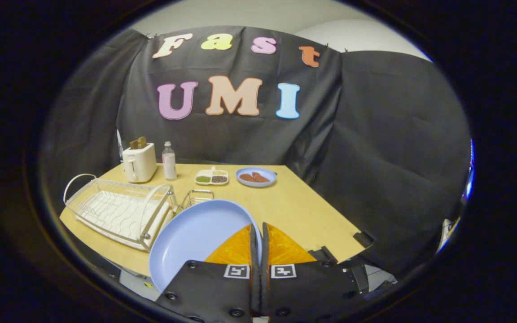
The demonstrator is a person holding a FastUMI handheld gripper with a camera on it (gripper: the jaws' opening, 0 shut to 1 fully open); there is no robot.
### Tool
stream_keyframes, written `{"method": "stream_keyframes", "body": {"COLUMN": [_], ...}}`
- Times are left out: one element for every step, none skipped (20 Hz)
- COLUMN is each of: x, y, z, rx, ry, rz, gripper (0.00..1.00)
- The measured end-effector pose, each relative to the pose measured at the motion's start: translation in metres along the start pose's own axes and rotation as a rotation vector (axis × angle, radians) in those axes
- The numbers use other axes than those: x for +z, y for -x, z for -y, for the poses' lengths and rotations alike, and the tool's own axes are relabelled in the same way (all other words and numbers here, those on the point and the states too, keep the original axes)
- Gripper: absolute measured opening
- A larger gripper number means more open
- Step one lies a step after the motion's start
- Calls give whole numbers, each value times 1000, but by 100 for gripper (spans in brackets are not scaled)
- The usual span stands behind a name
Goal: Take the plate from the dish rack, then take the spoon from the basket and place it into the plate.
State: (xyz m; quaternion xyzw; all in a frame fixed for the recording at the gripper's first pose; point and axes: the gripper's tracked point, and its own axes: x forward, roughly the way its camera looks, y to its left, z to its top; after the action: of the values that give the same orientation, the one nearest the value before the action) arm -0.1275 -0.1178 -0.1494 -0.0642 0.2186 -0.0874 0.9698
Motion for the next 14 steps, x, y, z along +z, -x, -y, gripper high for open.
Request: {"method": "stream_keyframes", "body": {"x": [-9, -18, -26, -34, -40, -48, -57, -66, -72, -80, -85, -92, -95, -100], "y": [-4, -9, -15, -21, -28, -36, -43, -50, -57, -64, -70, -76, -81, -83], "z": [3, 8, 12, 15, 17, 17, 17, 17, 18, 17, 16, 13, 11, 9], "rx": [11, 15, 21, 30, 42, 54, 67, 77, 83, 89, 92, 101, 111, 115], "ry": [-23, -46, -74, -102, -128, -149, -165, -179, -190, -199, -211, -229, -245, -256], "rz": [-19, -37, -54, -73, -89, -108, -129, -148, -165, -177, -196, -212, -220, -229], "gripper": [3, 3, 3, 3, 3, 3, 3, 3, 3, 3, 3, 3, 3, 4]}}
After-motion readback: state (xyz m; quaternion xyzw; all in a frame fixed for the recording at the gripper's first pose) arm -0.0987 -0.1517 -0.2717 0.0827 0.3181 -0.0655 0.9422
